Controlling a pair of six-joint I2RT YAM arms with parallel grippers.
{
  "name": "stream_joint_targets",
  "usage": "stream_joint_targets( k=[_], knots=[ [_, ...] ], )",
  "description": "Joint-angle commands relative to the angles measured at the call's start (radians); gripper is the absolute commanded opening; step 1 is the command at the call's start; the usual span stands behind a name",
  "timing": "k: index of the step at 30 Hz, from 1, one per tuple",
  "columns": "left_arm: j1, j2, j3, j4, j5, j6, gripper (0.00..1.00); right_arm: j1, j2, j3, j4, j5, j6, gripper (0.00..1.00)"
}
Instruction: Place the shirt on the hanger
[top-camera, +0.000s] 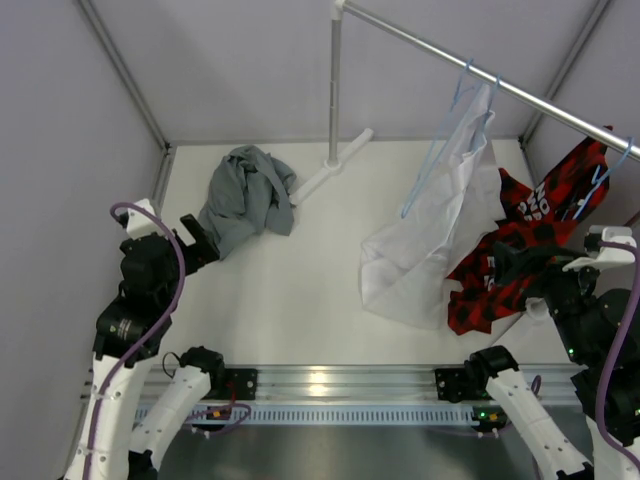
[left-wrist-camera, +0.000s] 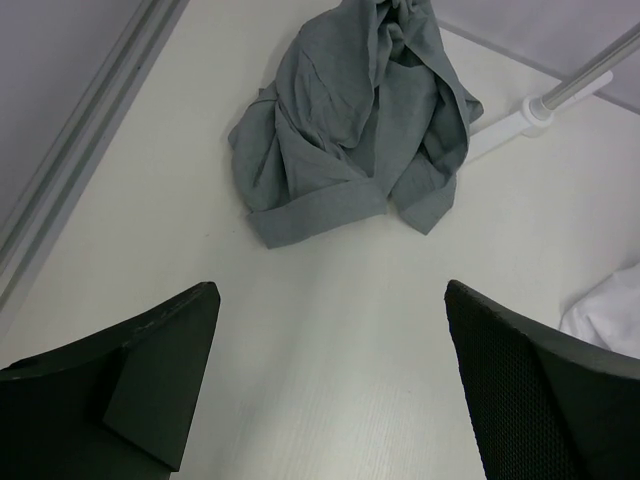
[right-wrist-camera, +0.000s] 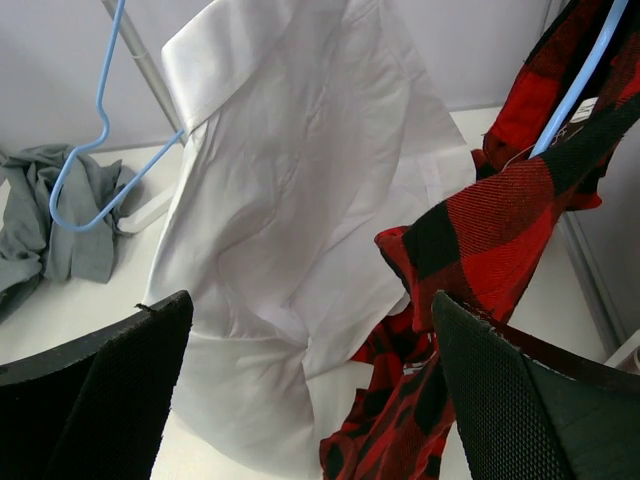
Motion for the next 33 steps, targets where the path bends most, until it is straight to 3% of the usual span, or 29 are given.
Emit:
stream_joint_targets(
  k=[1,5,11,15,20,23,29,33],
  knots=[
    [-0.004,0.023,0.003,0.048,-0.054,-0.033,0.98,-0.011,0.022,0.001,-0.009,-0.004,-0.001,0.99],
    [-0.004,0.090,0.010,0.051,-0.108,-0.125,0.98,-0.013,0.011,-0.028,0.026,-0.071,0.026,1.00],
    [-0.004,0.275,0.062,0.066,-0.158,-0.205,0.98,-0.011,0.061,-0.044,0.104,-0.290,0.079,1.00],
    [0.013,0.492,0.087,0.117,-0.172,-0.257,0.98,-0.013,0.080,-0.032,0.119,-0.424,0.071,0.99],
    [0.079,0.770,0.147,0.222,-0.068,-0.271,0.98,-0.011,0.065,-0.016,0.141,-0.557,0.046,1.00],
    [0.101,0.969,0.268,0.224,0.010,-0.233,0.98,-0.013,0.056,-0.007,0.141,-0.626,0.033,1.00],
    [0.104,1.247,0.524,0.210,-0.017,-0.135,0.98,-0.013,0.011,-0.050,0.139,-0.662,0.022,0.99],
    [0.104,1.394,0.637,0.148,-0.071,-0.116,0.93,-0.011,0.000,-0.070,0.139,-0.657,0.019,1.00]
  ],
)
